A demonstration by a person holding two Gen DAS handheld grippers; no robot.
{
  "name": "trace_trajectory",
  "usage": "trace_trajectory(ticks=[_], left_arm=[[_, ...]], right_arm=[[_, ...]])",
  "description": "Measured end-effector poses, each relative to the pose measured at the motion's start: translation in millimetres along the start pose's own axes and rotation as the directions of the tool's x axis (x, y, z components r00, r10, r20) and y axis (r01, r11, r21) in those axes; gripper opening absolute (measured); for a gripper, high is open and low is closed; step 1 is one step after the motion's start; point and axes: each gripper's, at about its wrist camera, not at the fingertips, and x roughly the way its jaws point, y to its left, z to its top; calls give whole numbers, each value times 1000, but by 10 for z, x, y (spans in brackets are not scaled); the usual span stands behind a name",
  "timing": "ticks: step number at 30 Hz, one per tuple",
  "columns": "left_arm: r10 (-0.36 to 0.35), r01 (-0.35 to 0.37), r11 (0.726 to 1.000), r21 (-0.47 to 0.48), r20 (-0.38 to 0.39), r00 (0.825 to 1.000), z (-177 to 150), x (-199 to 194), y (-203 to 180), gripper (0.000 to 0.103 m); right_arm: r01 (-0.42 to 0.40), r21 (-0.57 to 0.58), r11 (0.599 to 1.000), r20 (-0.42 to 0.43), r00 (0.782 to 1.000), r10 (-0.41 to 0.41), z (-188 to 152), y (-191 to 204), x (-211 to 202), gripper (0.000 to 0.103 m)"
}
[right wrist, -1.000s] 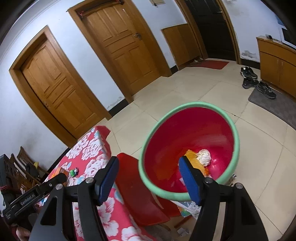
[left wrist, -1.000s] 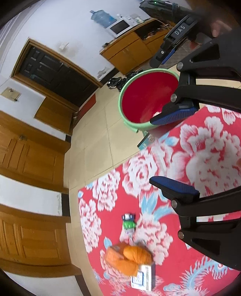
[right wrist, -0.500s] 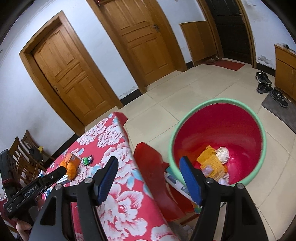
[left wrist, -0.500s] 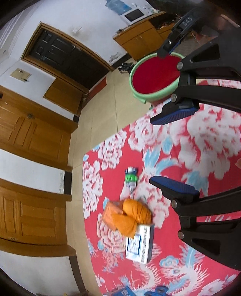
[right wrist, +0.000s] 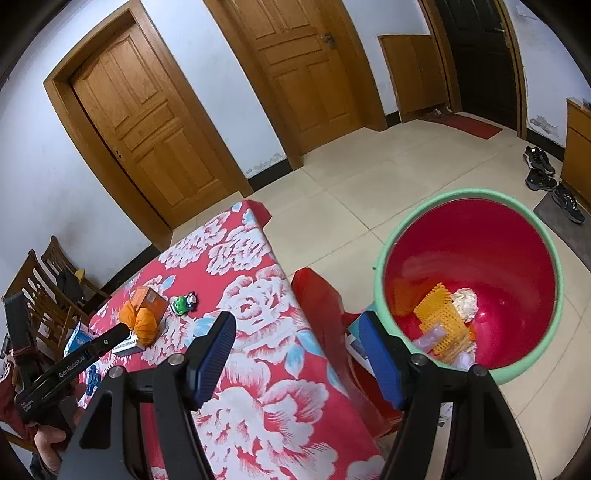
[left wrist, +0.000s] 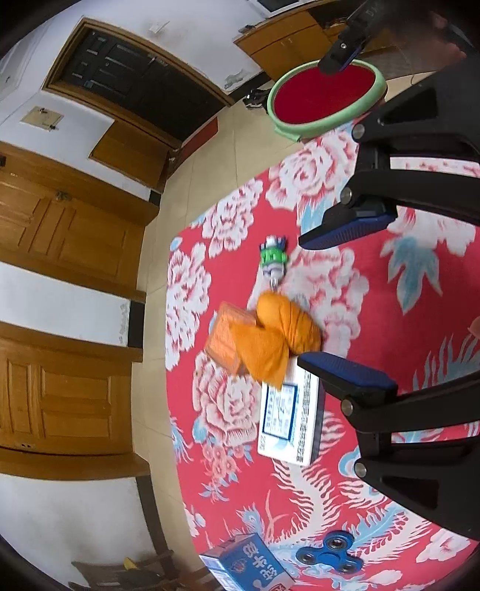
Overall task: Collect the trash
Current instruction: 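Grasp the orange plastic bag on the table with the left tool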
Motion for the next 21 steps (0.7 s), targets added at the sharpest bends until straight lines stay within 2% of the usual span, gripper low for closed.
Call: trace_trajectory(ticks=[5,13,21], left_arm=[[3,-3,1000,-14,-11,1000,-16,126,105,57],[61,-61,998,20,-23,998,-13,354,124,57],[128,-129,989,66,25,991,38,456,95,57]], right_arm=[[-1,-13,1000,-29,1000,0,-43,101,135,72],[-14,-20,1000,-57,998,13,-58,175,293,72],[-24,-31,999,-80,997,21,-74,229,413,72]])
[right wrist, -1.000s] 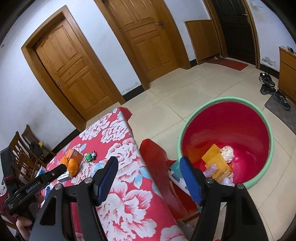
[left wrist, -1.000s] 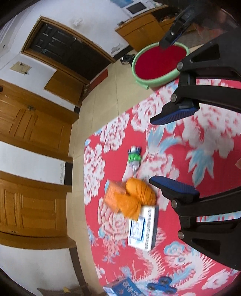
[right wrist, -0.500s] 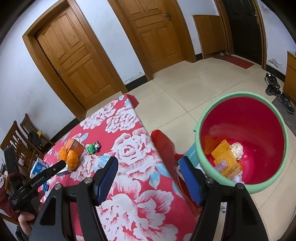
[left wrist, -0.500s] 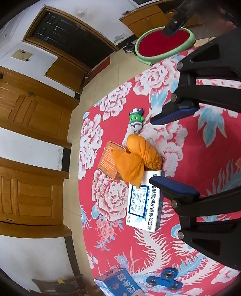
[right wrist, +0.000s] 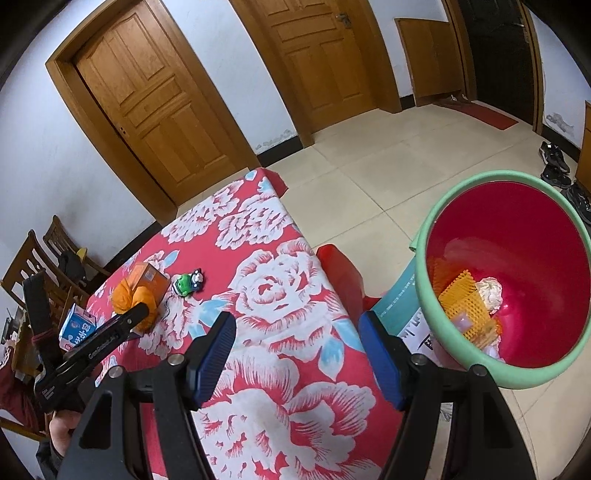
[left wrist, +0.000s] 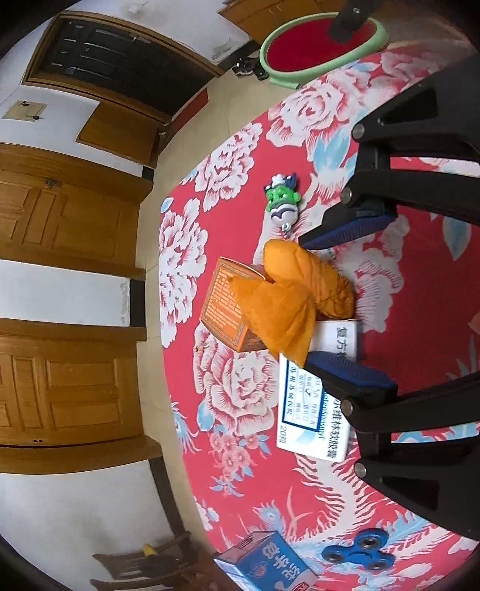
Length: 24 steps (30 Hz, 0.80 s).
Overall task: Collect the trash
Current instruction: 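Grasp the orange plastic bag on the table with the left tool, then grasp the green toy figure with the right tool while the left tool holds the orange bag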
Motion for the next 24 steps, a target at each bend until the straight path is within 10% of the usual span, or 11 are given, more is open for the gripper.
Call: trace_trajectory(ticks=[4,10,24], left_arm=[[22,-22,1000,-2,3,1000,23,27,-9,57],[-27,27,999,-35,9,1000,43,14,63,24],[-74,81,990,-113,64,995,125,-351,408,21]], right_arm=[[-6,-13,1000,-5,1000,6,2,61,27,72],[-11,-41,999,-7,1000,11,30,165,53,72],[-30,-132,991,-16,999,28,147,550,194,72]])
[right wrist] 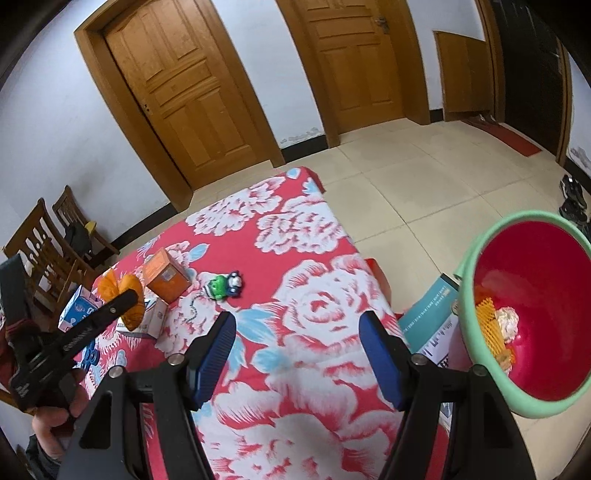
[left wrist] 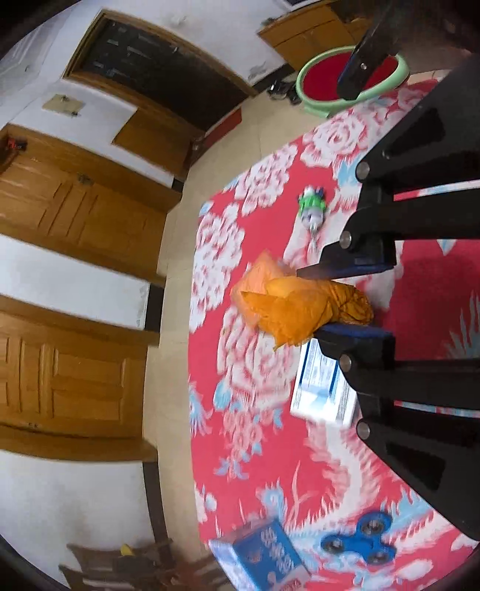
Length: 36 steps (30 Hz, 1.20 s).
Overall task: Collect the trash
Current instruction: 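Grasp the green toy figure with the right tool while the left tool holds the orange bag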
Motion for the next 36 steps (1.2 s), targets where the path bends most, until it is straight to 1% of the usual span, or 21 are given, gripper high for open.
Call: trace_trajectory(ticks=[2,5,11,15,18,22,27,28,30,32,33,35,36], left_arm=[[35,-35,999,-10,8,999,14,-23,79,21],[57,-56,998,-41,13,998,22,-49,210,21],[72,-71,994,-88,18,997,6,-29,397,21],[69,-66,992,-109,20,997,-9,-35,480,21],[83,-80,989,-125,21,996,-22,-31,533,21],[99,-95,985,-143,18,995,-33,-9,607,21],[99,-95,984,-153,19,995,-37,-12,640,21],[99,-95,984,-153,19,995,-37,-10,639,21],[100,-96,984,-150,19,995,-37,-6,638,21],[100,-96,984,-148,20,995,-36,1,634,21],[100,-96,984,-148,20,995,-37,0,633,21],[99,-95,985,-146,20,995,-40,1,626,21],[100,-96,985,-144,20,995,-41,0,617,21]], right_arm=[[-4,-13,1000,-4,1000,4,26,76,49,72],[-13,-28,1000,-14,1000,12,63,190,131,72],[-17,-86,996,-35,999,14,102,473,355,72],[8,-124,992,-33,999,-12,116,626,555,72],[12,-141,990,-54,998,-20,121,702,718,72],[35,-152,988,-79,996,-48,129,745,891,72],[64,-164,984,-104,991,-82,117,767,1059,72],[75,-174,982,-93,991,-93,118,782,1068,72],[92,-192,977,-87,990,-110,116,807,1083,67],[93,-205,974,-81,990,-112,112,829,1092,62],[90,-213,973,-81,991,-110,108,842,1093,56],[82,-227,970,-84,991,-103,97,877,1091,48],[85,-232,969,-82,991,-106,89,889,1088,47]])
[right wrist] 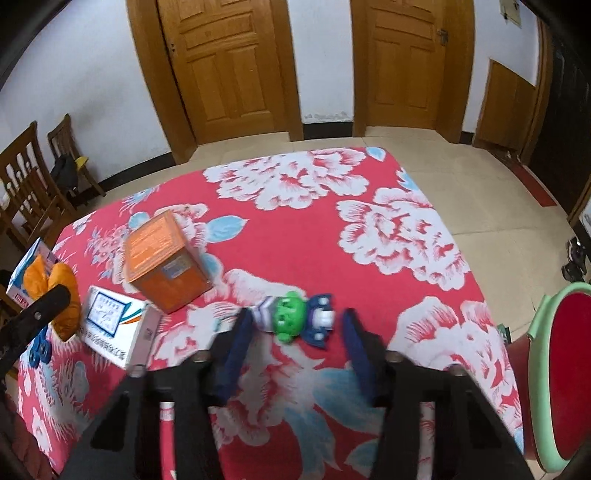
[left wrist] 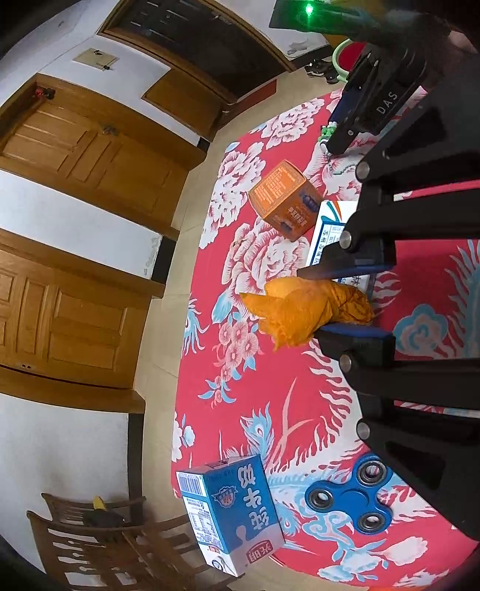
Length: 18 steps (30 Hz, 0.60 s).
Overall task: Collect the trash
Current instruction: 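Grasp the green toy figure with the right tool while the left tool holds the orange bag, then carry the orange bag and green toy in both tools over the trash bin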
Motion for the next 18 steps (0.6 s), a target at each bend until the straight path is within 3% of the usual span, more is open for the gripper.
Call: trace_trajectory(ticks=[8,18], left_arm=[[-1,1,1000,-3,7,1000,6,-9,1,21],[-18,18,1000,25,30,999,16,-150,-128,21]], right_arm=[[-48,43,998,1,999,48,-29,-98,-132,47],[-96,70,993,61,994,92,-191,-243,-646,47]])
